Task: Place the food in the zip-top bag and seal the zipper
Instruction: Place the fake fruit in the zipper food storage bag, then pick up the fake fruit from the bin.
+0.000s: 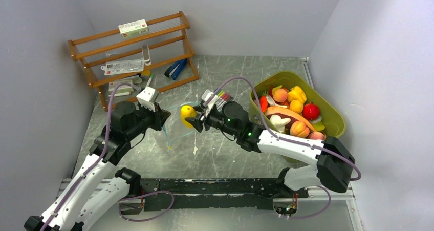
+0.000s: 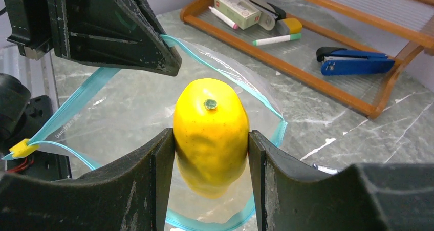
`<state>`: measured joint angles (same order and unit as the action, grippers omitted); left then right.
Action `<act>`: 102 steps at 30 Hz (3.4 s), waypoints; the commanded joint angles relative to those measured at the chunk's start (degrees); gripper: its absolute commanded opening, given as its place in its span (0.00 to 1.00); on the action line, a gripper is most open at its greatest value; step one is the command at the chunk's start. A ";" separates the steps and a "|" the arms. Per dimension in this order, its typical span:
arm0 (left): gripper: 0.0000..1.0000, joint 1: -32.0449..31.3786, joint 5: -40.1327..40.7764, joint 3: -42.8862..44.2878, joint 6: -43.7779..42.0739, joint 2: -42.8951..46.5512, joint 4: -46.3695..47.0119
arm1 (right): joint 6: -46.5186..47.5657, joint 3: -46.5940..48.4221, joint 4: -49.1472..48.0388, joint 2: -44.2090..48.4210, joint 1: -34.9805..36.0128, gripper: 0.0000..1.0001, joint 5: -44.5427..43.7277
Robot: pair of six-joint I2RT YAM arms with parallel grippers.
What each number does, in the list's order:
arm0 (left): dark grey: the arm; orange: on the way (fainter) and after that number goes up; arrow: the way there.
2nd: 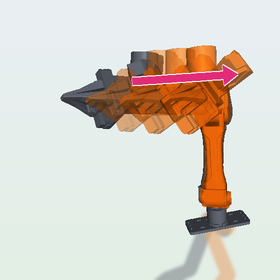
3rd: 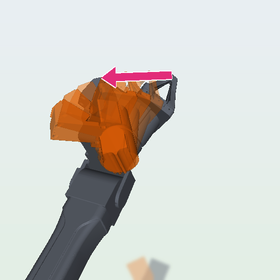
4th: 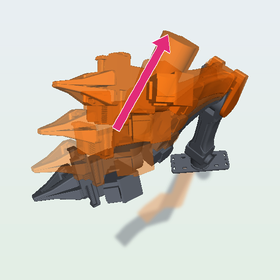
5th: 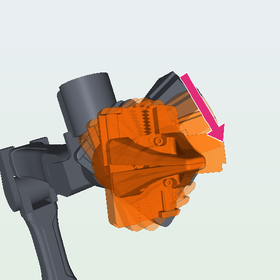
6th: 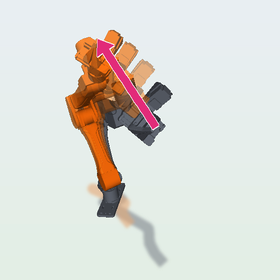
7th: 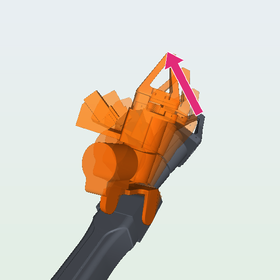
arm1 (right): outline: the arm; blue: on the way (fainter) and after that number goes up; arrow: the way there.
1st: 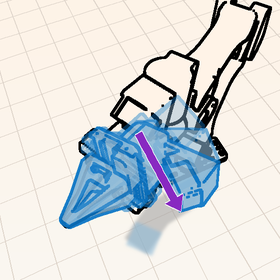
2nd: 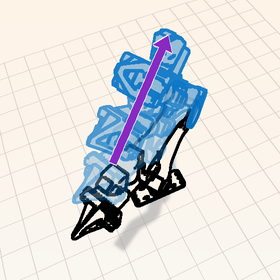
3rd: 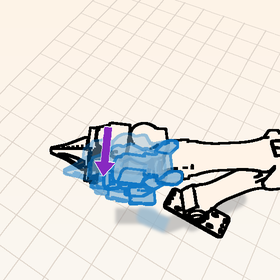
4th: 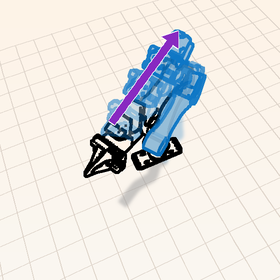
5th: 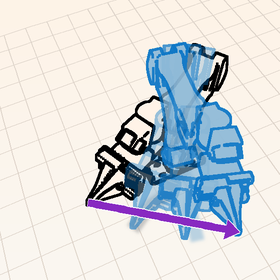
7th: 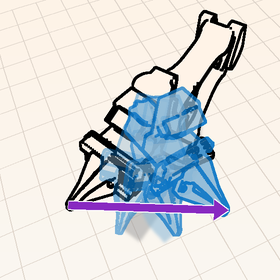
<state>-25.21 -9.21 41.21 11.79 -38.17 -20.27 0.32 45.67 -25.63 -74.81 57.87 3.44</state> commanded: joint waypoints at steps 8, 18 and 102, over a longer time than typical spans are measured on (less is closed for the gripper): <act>0.07 0.25 -0.23 -2.13 -2.47 2.64 2.80 | -1.18 0.09 -0.37 -2.13 0.29 0.44 1.89; 0.07 0.25 -1.68 -1.41 -3.77 1.49 1.94 | -1.86 3.55 7.38 -3.66 0.25 0.60 5.81; 0.07 0.25 -5.85 -0.88 -5.11 3.00 1.16 | -16.13 14.37 43.72 -9.18 -51.76 0.80 -24.84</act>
<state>-25.19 -13.47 39.55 7.42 -35.83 -19.99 -15.68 60.58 19.77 -82.89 6.81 -22.68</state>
